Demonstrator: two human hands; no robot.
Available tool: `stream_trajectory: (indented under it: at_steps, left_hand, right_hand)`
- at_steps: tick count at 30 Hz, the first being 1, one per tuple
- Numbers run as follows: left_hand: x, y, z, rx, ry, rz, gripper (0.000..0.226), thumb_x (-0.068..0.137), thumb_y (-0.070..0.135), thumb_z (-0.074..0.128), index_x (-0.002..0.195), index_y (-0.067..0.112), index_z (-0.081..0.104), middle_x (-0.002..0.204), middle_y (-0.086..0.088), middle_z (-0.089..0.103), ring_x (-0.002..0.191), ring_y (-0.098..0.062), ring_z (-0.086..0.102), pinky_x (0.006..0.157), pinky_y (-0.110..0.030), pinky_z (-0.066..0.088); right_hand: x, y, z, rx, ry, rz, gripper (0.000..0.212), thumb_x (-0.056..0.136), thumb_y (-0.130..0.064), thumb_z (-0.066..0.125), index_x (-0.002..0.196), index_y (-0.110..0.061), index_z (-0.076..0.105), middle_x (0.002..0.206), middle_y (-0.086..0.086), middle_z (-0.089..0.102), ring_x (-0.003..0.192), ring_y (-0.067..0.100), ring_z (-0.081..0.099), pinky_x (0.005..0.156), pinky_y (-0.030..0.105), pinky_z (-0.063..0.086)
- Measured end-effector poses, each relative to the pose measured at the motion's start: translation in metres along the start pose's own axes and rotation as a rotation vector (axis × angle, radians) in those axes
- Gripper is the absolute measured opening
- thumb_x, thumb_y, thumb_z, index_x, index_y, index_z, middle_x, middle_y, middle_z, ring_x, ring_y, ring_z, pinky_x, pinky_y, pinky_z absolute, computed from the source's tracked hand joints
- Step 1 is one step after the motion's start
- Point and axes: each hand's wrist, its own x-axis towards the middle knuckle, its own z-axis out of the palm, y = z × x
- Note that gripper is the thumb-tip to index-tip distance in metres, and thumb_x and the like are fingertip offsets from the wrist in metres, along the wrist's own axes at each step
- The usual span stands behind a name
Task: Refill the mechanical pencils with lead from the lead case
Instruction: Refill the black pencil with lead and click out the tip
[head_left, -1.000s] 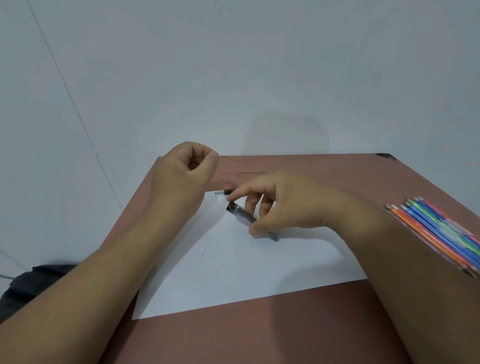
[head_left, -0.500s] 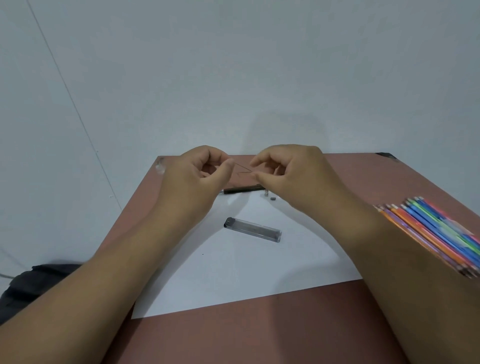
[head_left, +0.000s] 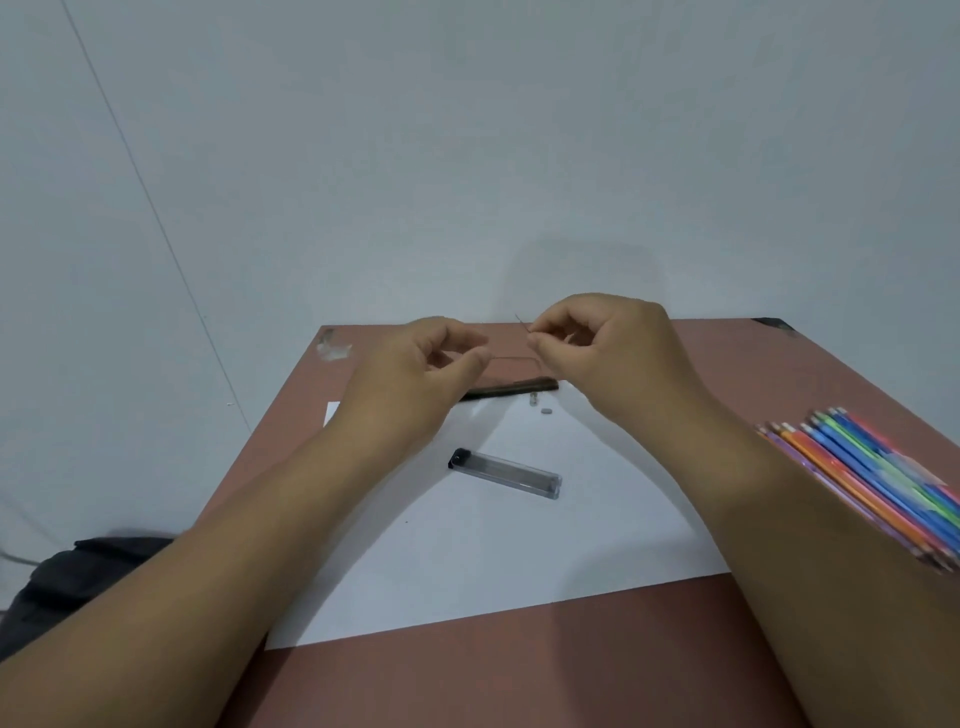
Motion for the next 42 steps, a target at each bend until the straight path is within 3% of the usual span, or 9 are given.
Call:
stream_trajectory:
  at_steps: [3, 6, 11, 17, 21, 25, 29, 38, 42]
  left_hand:
    - [0.011, 0.004, -0.003, 0.251, -0.185, -0.085, 0.011, 0.090, 0.048, 0.067, 0.098, 0.040, 0.070, 0.095, 0.018, 0.067, 0.086, 0.002, 0.062, 0.066, -0.019, 0.043]
    - [0.023, 0.010, 0.001, 0.511, -0.290, -0.018, 0.019, 0.093, 0.047, 0.063, 0.109, 0.039, 0.067, 0.108, 0.022, 0.063, 0.099, -0.002, 0.059, 0.074, -0.020, 0.043]
    - [0.045, 0.003, 0.022, 0.765, -0.352, 0.059, 0.034, 0.093, 0.045, 0.058, 0.125, 0.037, 0.065, 0.126, 0.016, 0.062, 0.114, -0.013, 0.058, 0.094, -0.033, 0.048]
    - [0.051, -0.010, 0.030, 0.712, -0.327, 0.140, 0.012, 0.092, 0.037, 0.062, 0.092, 0.036, 0.074, 0.094, 0.015, 0.066, 0.089, -0.011, 0.061, 0.081, -0.039, 0.055]
    - [0.048, -0.010, 0.019, 0.595, -0.226, 0.127, 0.013, 0.092, 0.024, 0.064, 0.095, 0.030, 0.075, 0.091, 0.010, 0.065, 0.086, -0.011, 0.061, 0.081, -0.036, 0.052]
    - [0.038, 0.000, 0.001, 0.592, -0.085, 0.179, 0.022, 0.099, 0.022, 0.057, 0.116, 0.026, 0.071, 0.108, 0.009, 0.067, 0.101, -0.013, 0.061, 0.073, -0.011, 0.033]
    - [0.025, 0.000, -0.007, 0.478, 0.063, 0.230, 0.017, 0.099, 0.027, 0.059, 0.110, 0.021, 0.071, 0.104, 0.008, 0.070, 0.096, -0.009, 0.063, 0.080, -0.021, 0.043]
    - [0.031, -0.015, -0.004, 0.327, 0.281, 0.458, 0.015, 0.086, 0.017, 0.074, 0.101, 0.018, 0.073, 0.094, 0.013, 0.072, 0.088, -0.002, 0.064, 0.078, -0.020, 0.049]
    - [0.031, -0.015, -0.008, 0.304, 0.326, 0.558, 0.015, 0.087, 0.031, 0.064, 0.102, 0.032, 0.068, 0.094, 0.022, 0.066, 0.089, 0.002, 0.064, 0.075, -0.022, 0.052]
  right_hand:
    - [0.002, 0.002, -0.001, 0.051, 0.035, 0.067, 0.009, 0.086, -0.023, 0.077, 0.078, -0.028, 0.076, 0.070, -0.015, 0.068, 0.062, -0.002, 0.059, 0.058, 0.008, 0.043]
    - [0.004, 0.002, -0.004, 0.093, 0.062, 0.097, 0.011, 0.086, -0.023, 0.076, 0.078, -0.029, 0.074, 0.072, -0.013, 0.071, 0.064, 0.001, 0.065, 0.056, 0.010, 0.045]
    - [0.003, 0.004, -0.003, 0.136, 0.076, 0.121, 0.012, 0.085, -0.019, 0.075, 0.078, -0.028, 0.074, 0.072, -0.010, 0.072, 0.069, 0.011, 0.072, 0.065, 0.028, 0.060]
    - [0.001, 0.001, -0.004, 0.195, 0.090, 0.116, 0.011, 0.086, -0.019, 0.074, 0.078, -0.027, 0.075, 0.072, -0.010, 0.072, 0.073, 0.010, 0.071, 0.074, 0.035, 0.062]
    - [-0.002, -0.007, -0.009, 0.280, 0.144, 0.093, 0.014, 0.087, -0.016, 0.074, 0.078, -0.027, 0.075, 0.074, -0.010, 0.073, 0.073, 0.008, 0.070, 0.074, 0.032, 0.061]
    - [-0.008, -0.018, -0.014, 0.365, 0.231, 0.027, 0.012, 0.088, -0.015, 0.075, 0.082, -0.025, 0.076, 0.078, -0.012, 0.074, 0.075, 0.006, 0.070, 0.074, 0.019, 0.056]
    - [-0.013, -0.031, -0.010, 0.403, 0.257, -0.085, 0.012, 0.088, -0.010, 0.076, 0.085, -0.022, 0.077, 0.081, -0.015, 0.075, 0.079, 0.003, 0.071, 0.073, 0.011, 0.051]
    - [-0.022, -0.042, 0.000, 0.494, 0.262, -0.317, 0.018, 0.086, 0.001, 0.077, 0.088, -0.017, 0.075, 0.086, -0.007, 0.076, 0.086, 0.017, 0.075, 0.076, 0.022, 0.056]
    - [-0.025, -0.043, 0.001, 0.581, 0.265, -0.338, 0.015, 0.088, 0.002, 0.075, 0.091, -0.013, 0.076, 0.088, -0.001, 0.077, 0.087, 0.021, 0.075, 0.078, 0.027, 0.058]
